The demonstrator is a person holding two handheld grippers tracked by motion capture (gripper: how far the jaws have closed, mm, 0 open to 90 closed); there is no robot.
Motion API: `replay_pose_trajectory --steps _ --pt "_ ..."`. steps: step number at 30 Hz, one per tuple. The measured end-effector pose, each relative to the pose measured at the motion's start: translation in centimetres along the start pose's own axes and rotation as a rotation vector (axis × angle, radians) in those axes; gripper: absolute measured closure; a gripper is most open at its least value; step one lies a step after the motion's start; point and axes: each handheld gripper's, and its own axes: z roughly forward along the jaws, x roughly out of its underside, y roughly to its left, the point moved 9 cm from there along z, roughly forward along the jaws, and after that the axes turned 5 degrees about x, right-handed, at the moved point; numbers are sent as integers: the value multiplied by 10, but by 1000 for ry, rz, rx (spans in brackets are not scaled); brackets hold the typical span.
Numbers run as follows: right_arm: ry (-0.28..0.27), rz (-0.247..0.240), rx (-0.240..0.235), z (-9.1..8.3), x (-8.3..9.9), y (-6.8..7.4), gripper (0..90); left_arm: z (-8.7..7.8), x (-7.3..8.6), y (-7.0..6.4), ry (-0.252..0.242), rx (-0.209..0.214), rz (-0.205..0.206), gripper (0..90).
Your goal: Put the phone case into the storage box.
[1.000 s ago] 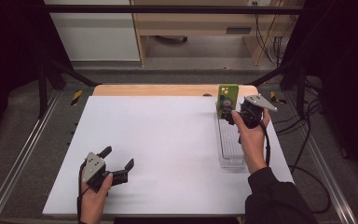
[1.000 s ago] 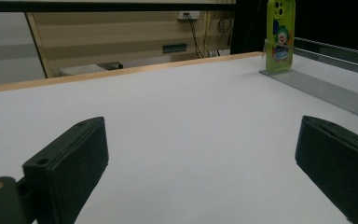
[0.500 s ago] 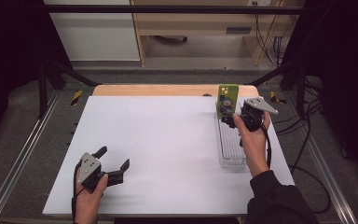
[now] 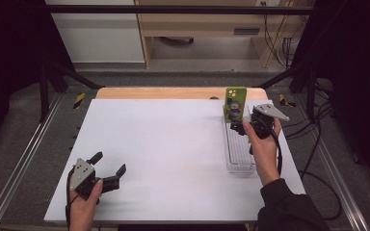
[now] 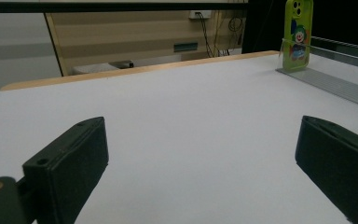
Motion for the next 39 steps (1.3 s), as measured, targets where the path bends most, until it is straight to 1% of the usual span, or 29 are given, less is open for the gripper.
replay_pose_trajectory --steps 10,16,24,30,35,39 --pt "-13 8 -14 -6 -2 2 46 1 0 -1 2 3 6 22" --pt "-20 13 -17 -13 -4 1 41 1 0 -1 2 3 0 21" --pt "-30 12 -28 -24 -7 -3 34 1 1 -1 5 7 4 21" --pt "-32 15 -21 -32 -6 -11 35 1 0 -1 4 4 0 20" --pt "-32 0 -19 -40 -4 -18 36 0 1 0 7 3 0 20" --pt "-33 3 -25 -46 -1 -22 35 0 1 0 6 4 -1 20"
